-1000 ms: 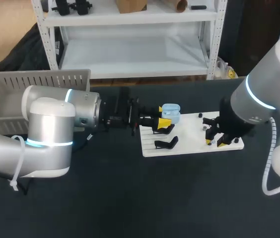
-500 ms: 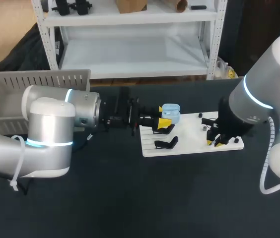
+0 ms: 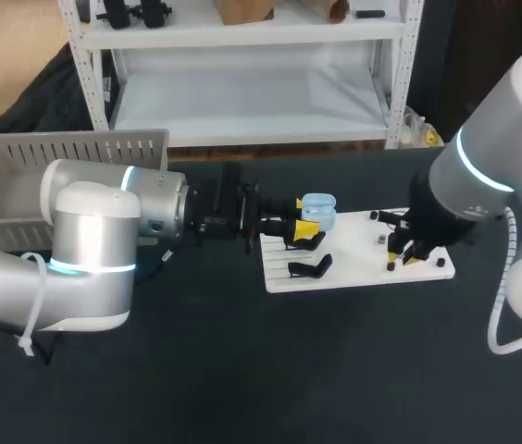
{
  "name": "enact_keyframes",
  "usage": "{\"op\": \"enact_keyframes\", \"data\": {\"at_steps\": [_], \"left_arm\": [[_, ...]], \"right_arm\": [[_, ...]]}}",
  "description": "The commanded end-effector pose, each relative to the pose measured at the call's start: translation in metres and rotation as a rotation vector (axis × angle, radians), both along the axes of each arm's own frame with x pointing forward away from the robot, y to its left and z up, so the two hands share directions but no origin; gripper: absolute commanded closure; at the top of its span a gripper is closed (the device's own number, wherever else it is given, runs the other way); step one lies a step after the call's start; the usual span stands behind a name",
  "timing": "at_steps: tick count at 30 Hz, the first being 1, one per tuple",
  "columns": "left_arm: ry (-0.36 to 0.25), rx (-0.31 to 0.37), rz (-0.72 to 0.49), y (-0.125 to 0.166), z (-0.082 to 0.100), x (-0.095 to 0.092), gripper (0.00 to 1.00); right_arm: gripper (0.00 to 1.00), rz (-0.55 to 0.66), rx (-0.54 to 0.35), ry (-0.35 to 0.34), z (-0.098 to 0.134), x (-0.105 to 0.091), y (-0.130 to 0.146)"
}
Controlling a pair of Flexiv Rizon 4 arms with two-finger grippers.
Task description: Pick up each earbud case from the left stands, insert the matching earbuds, close the lid, and place the case in the box.
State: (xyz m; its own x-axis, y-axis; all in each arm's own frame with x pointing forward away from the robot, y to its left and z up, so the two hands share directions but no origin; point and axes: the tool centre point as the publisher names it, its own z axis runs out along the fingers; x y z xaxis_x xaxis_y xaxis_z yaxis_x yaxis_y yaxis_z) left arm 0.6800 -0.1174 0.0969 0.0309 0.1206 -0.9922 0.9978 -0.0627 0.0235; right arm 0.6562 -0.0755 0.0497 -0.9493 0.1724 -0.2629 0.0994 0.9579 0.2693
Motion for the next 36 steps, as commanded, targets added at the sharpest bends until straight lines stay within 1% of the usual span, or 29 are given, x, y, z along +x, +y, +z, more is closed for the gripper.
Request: {"op": "enact_keyframes", "data": {"at_steps": [1,5,8,11,13,15,20,24,36], "left_arm": [[0.0,0.003,0.002,-0.001,0.0,0.0,1.0],[0.0,0.003,0.002,-0.001,0.0,0.0,1.0],[0.0,0.003,0.002,-0.001,0.0,0.0,1.0],[0.0,0.003,0.002,-0.001,0.0,0.0,1.0],[0.0,0.003,0.002,-0.001,0.0,0.0,1.0],[0.0,0.003,0.002,-0.001,0.0,0.0,1.0],[0.0,0.003,0.002,-0.001,0.0,0.0,1.0],[0.0,0.003,0.002,-0.001,0.0,0.0,1.0],[0.0,0.003,0.002,-0.001,0.0,0.0,1.0]], "right_arm": [[1.0,-0.007,-0.015,-0.022,0.022,-0.016,-0.006],[1.0,0.043,-0.032,-0.015,0.049,-0.023,-0.004],[1.0,0.109,-0.026,0.023,0.075,-0.03,0.003],[1.0,0.183,-0.026,0.04,0.1,-0.035,0.012],[1.0,0.226,-0.041,0.032,0.111,-0.038,0.02],[1.0,0.282,-0.043,0.043,0.119,-0.042,0.031],[1.0,0.385,-0.066,0.046,0.128,-0.045,0.057],[1.0,0.433,-0.085,0.053,0.129,-0.045,0.075],[1.0,0.437,-0.092,0.057,0.129,-0.045,0.077]]}}
